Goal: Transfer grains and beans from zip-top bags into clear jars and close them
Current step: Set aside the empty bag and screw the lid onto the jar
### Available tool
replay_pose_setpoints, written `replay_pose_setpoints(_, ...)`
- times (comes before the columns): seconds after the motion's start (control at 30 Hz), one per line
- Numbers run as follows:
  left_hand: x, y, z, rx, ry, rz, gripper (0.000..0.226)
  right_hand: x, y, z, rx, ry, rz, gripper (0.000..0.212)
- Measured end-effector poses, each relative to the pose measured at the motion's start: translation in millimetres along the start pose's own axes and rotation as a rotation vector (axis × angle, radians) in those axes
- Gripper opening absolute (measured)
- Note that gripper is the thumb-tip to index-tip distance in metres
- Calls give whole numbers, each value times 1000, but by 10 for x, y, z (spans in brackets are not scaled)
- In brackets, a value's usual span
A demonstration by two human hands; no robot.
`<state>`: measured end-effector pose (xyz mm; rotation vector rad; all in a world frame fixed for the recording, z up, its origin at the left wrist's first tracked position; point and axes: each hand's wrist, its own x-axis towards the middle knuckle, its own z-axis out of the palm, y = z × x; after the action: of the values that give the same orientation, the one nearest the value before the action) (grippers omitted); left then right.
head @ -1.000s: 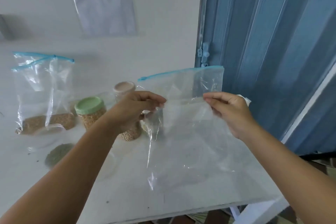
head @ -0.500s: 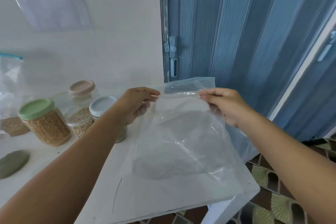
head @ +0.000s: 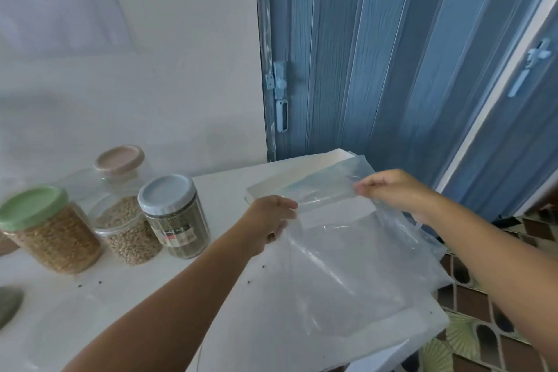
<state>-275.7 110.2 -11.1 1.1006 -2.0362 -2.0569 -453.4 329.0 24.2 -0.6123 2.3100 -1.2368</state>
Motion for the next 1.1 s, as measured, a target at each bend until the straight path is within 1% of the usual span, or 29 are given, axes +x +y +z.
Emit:
replay_pose_setpoints(0.07,45,-65,94,61,-6,12,16,37,90,5,-12,-24,6,8)
replay_pose_setpoints(0.17,142,-120,169,195,45,63,20,151,222,62,-15,-69,31,10)
replay_pose_setpoints(0.3,228,-197,170,263,92,98,19,239,333,161,-4,-110,42,9)
replay_pose_setpoints(0.43,315,-241,57,343,141,122,17,268,381,238,-19,-141,48,11)
replay_pose_setpoints(0.57,375,-259,-163,503,199,129,18,251,335,443,-133,-208,-26,13)
replay_pose_setpoints(0.67,408,-263,-344,573,247,125,18,220,301,611,-153,-241,-16,22)
replay_pose_setpoints(0.8,407,-267,-409,589,263,128,16,226,283,680,-210,-229,-47,25)
replay_pose_setpoints(0.9,391,-203,-419,511,252,154,11,249,251,596,-123,-171,-57,25)
replay_pose_setpoints(1.0,315,-57,-396,393,256,204,4,294,191,452,11,-116,-32,32)
replay_pose_setpoints(1.1,287,25,-315,368,242,233,15,359,166,323,-6,-98,-37,35)
